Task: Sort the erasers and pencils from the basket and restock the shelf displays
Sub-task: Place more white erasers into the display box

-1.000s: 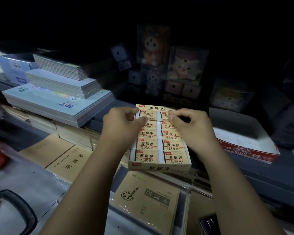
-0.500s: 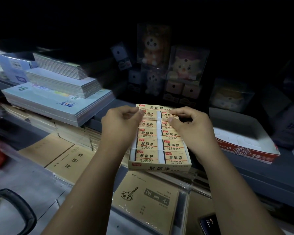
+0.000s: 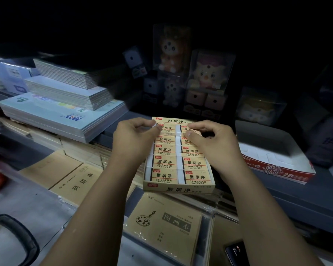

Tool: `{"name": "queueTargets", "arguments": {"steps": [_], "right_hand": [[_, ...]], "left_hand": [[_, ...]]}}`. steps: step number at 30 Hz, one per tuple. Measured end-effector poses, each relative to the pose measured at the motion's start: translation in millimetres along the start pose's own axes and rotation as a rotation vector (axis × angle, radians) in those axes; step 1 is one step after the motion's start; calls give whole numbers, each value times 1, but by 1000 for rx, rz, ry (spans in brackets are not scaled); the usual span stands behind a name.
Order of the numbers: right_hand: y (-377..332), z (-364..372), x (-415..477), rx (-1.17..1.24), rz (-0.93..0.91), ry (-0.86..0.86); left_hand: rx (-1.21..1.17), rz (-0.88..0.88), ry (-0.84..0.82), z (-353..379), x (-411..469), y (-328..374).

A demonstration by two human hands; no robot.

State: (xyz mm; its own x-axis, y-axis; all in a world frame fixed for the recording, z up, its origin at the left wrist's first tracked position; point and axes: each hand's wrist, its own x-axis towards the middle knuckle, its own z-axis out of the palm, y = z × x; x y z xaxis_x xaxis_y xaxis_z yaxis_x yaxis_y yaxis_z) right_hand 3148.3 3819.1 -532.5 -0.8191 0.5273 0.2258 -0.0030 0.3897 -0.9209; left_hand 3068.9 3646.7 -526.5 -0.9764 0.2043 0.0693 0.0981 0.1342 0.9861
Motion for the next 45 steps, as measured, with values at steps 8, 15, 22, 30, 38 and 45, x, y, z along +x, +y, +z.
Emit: {"name": "queueTargets", "arguments": {"steps": [8, 15, 22, 30, 38, 45], "right_hand": [[0, 0, 0, 2, 8, -12], [3, -1, 3, 3, 6, -11], [2, -1, 2, 17, 10, -11], [2, 0, 2, 18, 9, 5], [2, -2, 1, -65, -39, 27], [1, 0, 0, -50, -27, 78]], "left_hand": [[289, 168, -11, -3, 0, 1], [858, 444, -275, 7, -9, 23], [943, 397, -380, 5, -11, 20], [639, 370, -273, 4, -18, 13], [278, 273, -69, -9, -20, 2], [235, 165, 12, -5, -13, 10]]}}
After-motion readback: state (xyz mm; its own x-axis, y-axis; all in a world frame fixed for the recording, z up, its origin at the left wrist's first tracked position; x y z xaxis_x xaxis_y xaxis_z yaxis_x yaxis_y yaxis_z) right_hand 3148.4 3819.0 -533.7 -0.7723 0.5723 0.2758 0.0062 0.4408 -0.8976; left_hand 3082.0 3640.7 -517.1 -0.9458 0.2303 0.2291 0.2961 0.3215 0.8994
